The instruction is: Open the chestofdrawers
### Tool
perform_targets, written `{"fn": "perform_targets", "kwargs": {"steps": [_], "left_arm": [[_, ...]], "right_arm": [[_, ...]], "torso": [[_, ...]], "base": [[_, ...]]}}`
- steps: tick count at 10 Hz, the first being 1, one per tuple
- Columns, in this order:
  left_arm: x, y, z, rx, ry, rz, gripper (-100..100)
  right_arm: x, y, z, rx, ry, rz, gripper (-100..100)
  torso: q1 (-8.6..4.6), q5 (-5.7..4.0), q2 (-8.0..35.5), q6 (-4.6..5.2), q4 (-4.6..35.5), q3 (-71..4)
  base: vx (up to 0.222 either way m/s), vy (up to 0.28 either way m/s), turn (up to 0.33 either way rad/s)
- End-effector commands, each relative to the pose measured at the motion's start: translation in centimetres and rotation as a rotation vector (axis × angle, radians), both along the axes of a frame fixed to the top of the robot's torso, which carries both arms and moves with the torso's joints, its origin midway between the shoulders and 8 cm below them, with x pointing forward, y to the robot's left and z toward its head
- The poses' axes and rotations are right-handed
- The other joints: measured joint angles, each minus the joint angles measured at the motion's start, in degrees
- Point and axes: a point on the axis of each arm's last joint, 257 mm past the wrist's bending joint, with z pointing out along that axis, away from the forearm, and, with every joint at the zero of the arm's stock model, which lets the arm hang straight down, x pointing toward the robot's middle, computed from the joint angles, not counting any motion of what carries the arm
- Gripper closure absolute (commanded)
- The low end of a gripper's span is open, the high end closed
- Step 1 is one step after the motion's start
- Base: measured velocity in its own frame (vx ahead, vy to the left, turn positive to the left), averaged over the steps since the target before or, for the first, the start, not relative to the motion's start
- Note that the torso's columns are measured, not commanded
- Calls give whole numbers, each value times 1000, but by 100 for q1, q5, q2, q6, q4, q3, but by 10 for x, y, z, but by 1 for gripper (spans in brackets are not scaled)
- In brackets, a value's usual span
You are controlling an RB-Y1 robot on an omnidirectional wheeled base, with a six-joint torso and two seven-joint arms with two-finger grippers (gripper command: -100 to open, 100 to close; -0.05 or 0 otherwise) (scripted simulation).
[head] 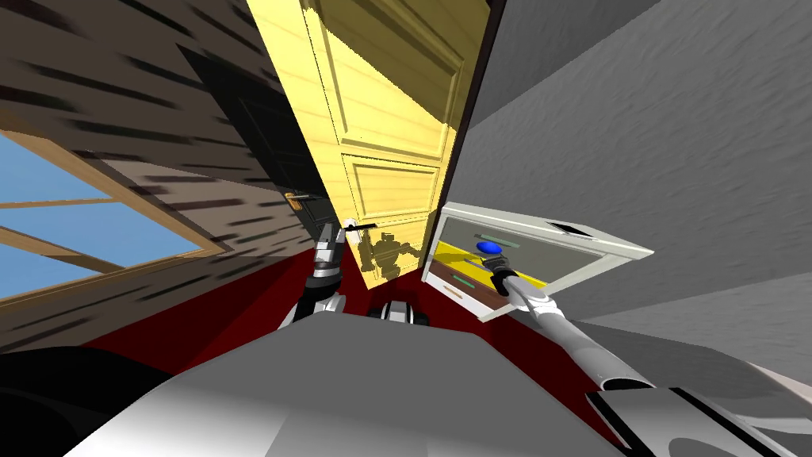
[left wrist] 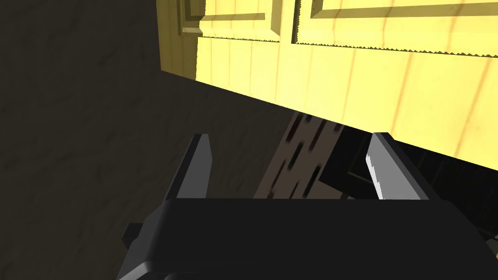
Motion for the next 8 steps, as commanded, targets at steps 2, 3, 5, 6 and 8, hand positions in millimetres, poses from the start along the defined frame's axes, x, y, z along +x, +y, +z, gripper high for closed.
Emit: {"fn": "perform_targets", "kwargs": {"steps": [2, 3, 5, 6, 8], "left_arm": [[0, 0, 0, 0, 0, 0, 0], [0, 0, 0, 0, 0, 0, 0], [0, 0, 0, 0, 0, 0, 0], [0, 0, 0, 0, 0, 0, 0], [0, 0, 0, 0, 0, 0, 0]], "right_arm": [[13, -19, 37, -100, -18, -12, -100], [13, -19, 37, -100, -18, -12, -100], [13, -19, 37, -100, -18, -12, -100], [13, -19, 37, -100, -18, -12, -100], [13, -19, 37, -100, -18, -12, -100]], "torso": [[37, 36, 17, 0, 23, 7], [45, 41, 19, 3, 24, 9], [25, 35, 18, 11, 21, 7], [20, 32, 23, 18, 21, 10], [5, 22, 8, 14, 12, 2]], "base": [[-73, 98, 56], [-6, 33, -14], [4, 4, -1], [0, -1, 20], [-3, 0, 2]]}}
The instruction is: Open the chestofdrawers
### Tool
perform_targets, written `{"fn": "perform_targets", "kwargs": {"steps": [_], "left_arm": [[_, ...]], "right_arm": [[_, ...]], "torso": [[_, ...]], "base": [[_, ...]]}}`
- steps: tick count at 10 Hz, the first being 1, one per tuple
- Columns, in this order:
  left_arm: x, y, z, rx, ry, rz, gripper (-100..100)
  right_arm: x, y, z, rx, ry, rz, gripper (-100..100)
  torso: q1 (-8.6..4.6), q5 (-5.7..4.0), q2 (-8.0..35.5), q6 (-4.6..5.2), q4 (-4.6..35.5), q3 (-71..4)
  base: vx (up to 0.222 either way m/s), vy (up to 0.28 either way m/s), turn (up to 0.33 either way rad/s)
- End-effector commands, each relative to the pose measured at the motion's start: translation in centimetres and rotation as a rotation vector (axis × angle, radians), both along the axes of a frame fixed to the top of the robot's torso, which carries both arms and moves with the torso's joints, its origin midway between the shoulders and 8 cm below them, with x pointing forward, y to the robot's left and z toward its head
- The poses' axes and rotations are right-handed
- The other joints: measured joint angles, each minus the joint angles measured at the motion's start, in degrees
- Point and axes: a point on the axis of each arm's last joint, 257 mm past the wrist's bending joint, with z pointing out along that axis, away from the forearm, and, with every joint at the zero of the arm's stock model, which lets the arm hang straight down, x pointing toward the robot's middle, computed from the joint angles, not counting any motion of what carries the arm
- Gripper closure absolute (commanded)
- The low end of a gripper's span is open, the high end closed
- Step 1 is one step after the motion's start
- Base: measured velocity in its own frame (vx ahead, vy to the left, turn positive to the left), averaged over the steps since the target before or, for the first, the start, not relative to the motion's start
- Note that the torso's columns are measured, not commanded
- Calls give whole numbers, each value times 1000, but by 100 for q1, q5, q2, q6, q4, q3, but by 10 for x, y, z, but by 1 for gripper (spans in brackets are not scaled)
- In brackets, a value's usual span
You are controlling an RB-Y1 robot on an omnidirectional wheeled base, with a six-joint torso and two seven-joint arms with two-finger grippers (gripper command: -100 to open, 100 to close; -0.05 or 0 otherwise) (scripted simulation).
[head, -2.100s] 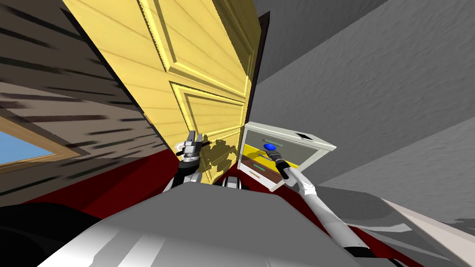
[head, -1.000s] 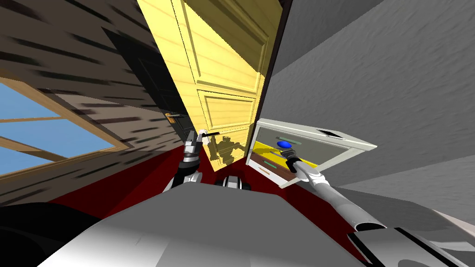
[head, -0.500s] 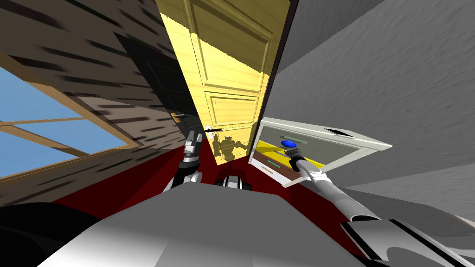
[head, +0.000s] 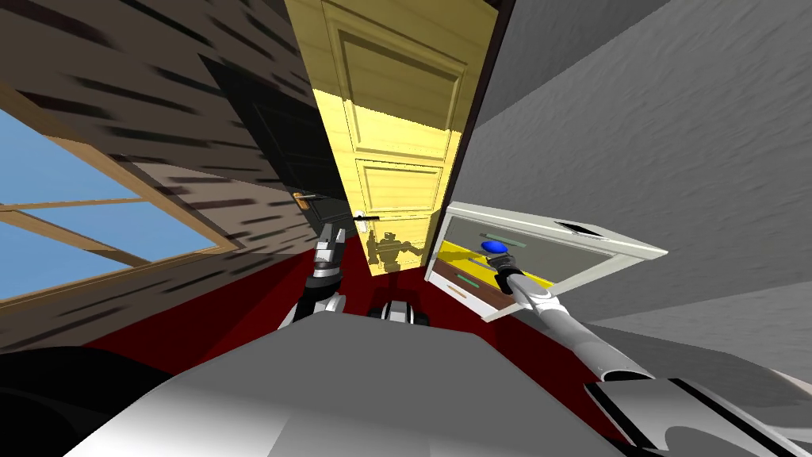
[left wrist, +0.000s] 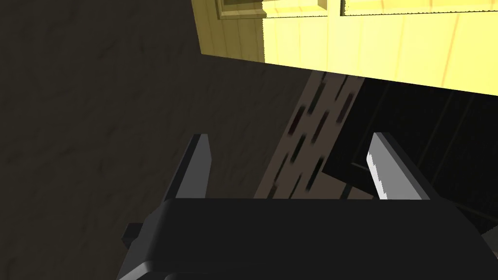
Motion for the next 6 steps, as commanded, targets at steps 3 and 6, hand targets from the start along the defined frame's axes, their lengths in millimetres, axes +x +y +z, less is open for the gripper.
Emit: {"fn": "perform_targets", "kwargs": {"steps": [3, 6], "left_arm": [[0, 0, 0, 0, 0, 0, 0], [0, 0, 0, 0, 0, 0, 0]], "right_arm": [[11, -18, 44, -96, -27, -16, -100], [8, -41, 65, -134, -37, -60, -100]], "torso": [[20, 24, 0, 2, 12, -1], [-67, -31, 38, 78, -4, 24]], "base": [[-48, 88, 85], [-39, 97, 32]]}}
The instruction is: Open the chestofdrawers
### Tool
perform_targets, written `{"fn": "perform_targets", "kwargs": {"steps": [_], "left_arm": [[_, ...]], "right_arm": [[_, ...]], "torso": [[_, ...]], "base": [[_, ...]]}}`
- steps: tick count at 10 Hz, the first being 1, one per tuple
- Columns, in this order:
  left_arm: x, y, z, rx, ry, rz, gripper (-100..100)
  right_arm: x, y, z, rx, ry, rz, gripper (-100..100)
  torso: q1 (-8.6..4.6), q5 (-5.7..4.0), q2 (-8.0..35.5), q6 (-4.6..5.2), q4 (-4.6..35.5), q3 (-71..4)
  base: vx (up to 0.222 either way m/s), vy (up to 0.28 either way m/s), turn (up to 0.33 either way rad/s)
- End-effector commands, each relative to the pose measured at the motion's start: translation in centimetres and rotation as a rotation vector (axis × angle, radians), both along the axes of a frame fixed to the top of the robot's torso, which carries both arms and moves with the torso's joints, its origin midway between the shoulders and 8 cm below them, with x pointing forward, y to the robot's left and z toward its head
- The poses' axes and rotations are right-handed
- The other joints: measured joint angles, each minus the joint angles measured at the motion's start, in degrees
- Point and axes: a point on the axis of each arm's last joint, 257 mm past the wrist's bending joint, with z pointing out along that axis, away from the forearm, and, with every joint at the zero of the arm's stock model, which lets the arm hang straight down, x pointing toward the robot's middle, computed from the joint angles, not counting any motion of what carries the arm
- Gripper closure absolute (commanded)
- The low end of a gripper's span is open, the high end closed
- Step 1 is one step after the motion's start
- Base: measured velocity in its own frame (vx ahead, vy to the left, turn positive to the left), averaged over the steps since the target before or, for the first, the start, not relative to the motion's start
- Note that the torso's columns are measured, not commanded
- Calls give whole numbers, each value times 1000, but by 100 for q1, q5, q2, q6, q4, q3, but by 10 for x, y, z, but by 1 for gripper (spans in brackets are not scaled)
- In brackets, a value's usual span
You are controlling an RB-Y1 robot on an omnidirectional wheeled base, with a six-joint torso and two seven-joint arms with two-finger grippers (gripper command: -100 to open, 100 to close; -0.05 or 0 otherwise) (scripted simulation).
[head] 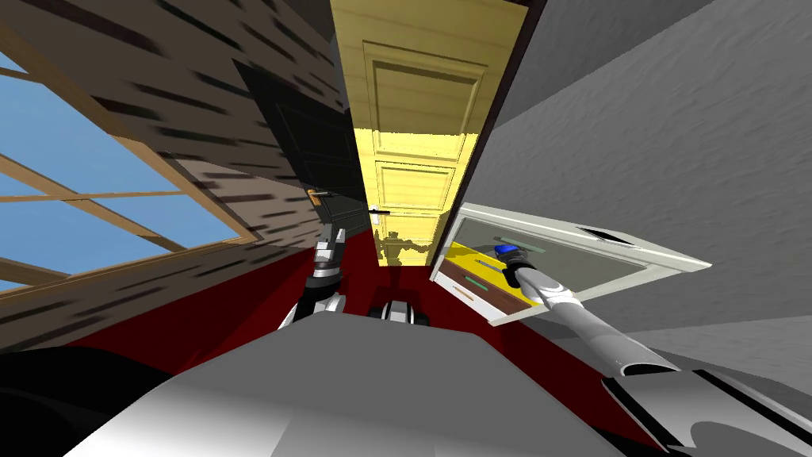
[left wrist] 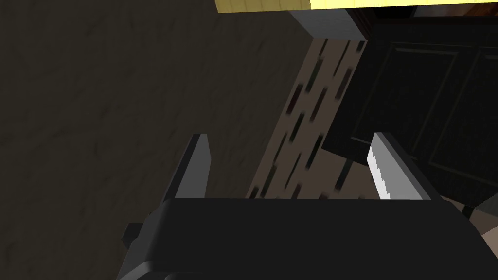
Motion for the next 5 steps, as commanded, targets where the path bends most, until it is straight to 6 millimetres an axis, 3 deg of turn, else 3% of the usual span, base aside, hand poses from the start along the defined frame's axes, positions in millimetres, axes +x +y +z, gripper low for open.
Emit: {"fn": "perform_targets", "kwargs": {"steps": [1, 2, 5], "left_arm": [[0, 0, 0, 0, 0, 0, 0], [0, 0, 0, 0, 0, 0, 0], [0, 0, 0, 0, 0, 0, 0]], "right_arm": [[4, -5, 9, -33, -7, 0, -100], [2, -21, 27, -85, -11, -26, -100], [0, -32, 41, -123, -14, -45, -100]], "torso": [[-6, -1, 1, 5, 0, 1], [-4, 0, 0, 11, -1, -1], [58, 48, 33, 18, 29, 17]], "base": [[7, -9, 11], [-24, 40, 57], [-31, 65, 24]]}}
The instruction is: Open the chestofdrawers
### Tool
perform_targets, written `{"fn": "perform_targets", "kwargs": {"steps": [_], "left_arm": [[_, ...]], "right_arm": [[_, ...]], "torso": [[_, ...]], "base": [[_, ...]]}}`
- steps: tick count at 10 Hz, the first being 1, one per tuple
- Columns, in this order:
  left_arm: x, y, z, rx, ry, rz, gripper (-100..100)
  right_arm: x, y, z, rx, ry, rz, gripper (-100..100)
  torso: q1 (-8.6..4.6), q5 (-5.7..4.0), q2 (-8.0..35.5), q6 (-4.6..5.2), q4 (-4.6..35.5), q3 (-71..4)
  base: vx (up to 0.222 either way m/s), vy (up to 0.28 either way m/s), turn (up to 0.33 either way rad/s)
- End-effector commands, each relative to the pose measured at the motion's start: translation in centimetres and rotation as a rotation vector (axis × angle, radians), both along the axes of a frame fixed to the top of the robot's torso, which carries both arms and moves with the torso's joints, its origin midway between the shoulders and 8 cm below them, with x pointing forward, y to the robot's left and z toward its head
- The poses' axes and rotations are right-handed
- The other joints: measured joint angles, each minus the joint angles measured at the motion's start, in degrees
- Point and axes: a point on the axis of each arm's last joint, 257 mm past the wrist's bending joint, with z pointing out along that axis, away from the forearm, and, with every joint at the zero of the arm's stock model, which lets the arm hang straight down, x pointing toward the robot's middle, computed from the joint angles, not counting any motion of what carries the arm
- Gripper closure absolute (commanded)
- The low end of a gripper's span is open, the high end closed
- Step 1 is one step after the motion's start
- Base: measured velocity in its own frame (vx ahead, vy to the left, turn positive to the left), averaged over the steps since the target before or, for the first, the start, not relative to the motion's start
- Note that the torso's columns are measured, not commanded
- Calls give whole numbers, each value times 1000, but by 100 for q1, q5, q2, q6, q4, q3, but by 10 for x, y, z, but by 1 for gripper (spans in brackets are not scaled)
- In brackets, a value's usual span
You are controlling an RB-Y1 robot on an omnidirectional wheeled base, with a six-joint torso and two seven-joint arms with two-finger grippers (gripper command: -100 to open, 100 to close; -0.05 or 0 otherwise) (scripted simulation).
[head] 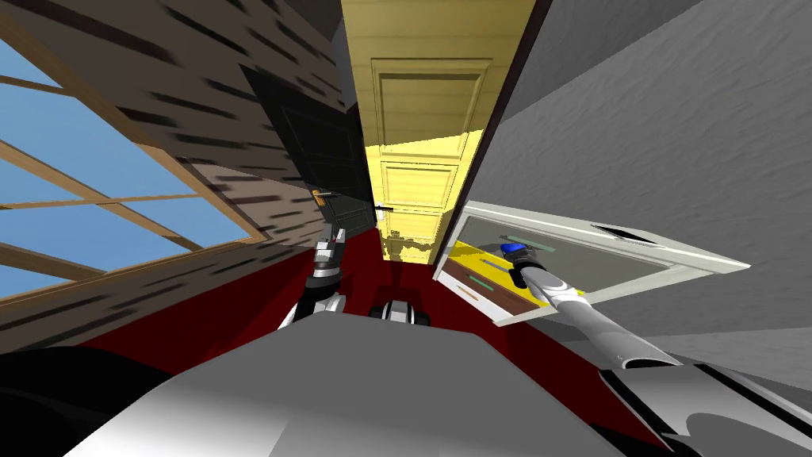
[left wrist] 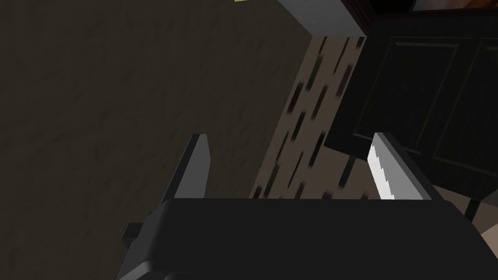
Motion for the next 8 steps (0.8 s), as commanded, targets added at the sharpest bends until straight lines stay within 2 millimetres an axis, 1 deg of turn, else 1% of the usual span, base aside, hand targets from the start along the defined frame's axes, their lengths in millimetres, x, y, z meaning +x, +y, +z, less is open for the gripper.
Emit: {"fn": "perform_targets", "kwargs": {"steps": [1, 2, 3, 4, 5, 6, 7, 8], "left_arm": [[0, 0, 0, 0, 0, 0, 0], [0, 0, 0, 0, 0, 0, 0], [0, 0, 0, 0, 0, 0, 0], [0, 0, 0, 0, 0, 0, 0], [0, 0, 0, 0, 0, 0, 0], [0, 0, 0, 0, 0, 0, 0], [0, 0, 0, 0, 0, 0, 0], [0, 0, 0, 0, 0, 0, 0]], "right_arm": [[0, -2, 3, -6, -2, -5, -100], [-3, 4, -18, 21, 7, -16, -100], [-4, 5, -22, 28, 7, -19, -100], [-6, 6, -27, 29, 22, -13, -100], [-2, 0, -6, 2, 7, -9, 100], [-2, -2, -2, -4, 7, -7, 100], [-2, -2, -2, -4, 7, -7, 100], [-2, -2, -2, -4, 7, -7, 100]], "torso": [[6, 7, 9, -5, 6, 6], [-4, -10, 6, -1, -5, 6], [-58, -36, -24, -3, -21, -12], [-92, -54, -49, 6, -34, -29], [-72, -69, -43, 13, -47, -25], [-32, -51, -16, 26, -35, -8], [-26, -43, 4, 29, -26, 6], [-76, -72, -21, 20, -43, -7]], "base": [[-5, 7, -15], [52, -109, 26], [86, -170, 55], [38, -77, 20], [-53, 95, -29], [-95, 165, -46], [-49, 99, -35], [-5, 35, -1]]}}
